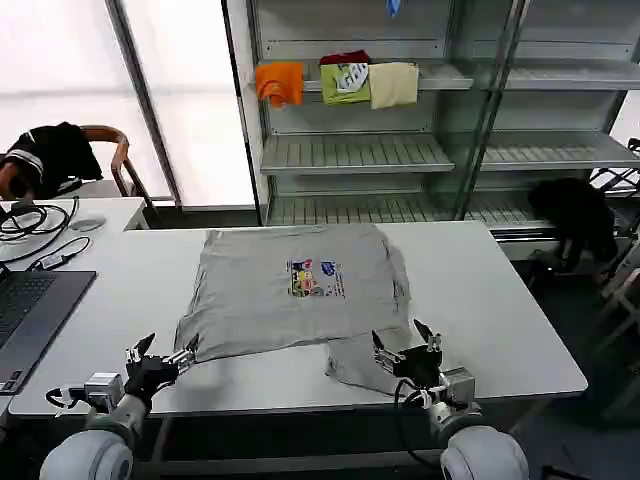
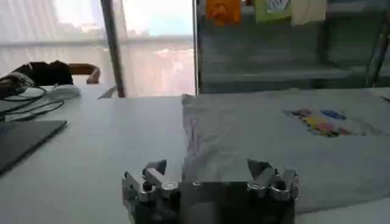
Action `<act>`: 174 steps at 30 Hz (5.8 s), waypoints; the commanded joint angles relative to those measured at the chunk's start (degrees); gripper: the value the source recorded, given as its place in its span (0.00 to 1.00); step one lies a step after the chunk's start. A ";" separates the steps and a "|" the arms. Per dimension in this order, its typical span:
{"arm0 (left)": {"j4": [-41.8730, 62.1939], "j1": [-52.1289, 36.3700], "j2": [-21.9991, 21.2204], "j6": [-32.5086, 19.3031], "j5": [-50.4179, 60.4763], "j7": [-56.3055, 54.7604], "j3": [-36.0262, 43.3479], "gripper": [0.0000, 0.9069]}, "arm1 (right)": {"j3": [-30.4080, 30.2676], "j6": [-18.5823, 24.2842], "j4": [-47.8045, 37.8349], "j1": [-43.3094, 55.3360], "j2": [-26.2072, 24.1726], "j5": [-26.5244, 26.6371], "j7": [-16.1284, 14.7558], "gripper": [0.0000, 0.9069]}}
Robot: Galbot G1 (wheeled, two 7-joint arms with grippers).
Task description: Fold and organize the clothes.
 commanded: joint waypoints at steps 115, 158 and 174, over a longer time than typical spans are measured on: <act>25.27 -27.74 0.41 -3.08 -0.54 4.05 3.64 1.00 | -1.77 9.45 -41.87 43.30 11.68 -7.25 3.49 1.00; 23.57 -22.70 0.00 -0.02 3.60 3.60 4.52 0.01 | 2.53 0.08 -31.95 25.82 6.90 -4.08 -1.49 0.00; 22.63 -21.66 -0.06 -0.05 3.33 4.19 4.27 0.00 | 2.89 0.04 -26.11 23.57 6.09 3.64 0.62 0.00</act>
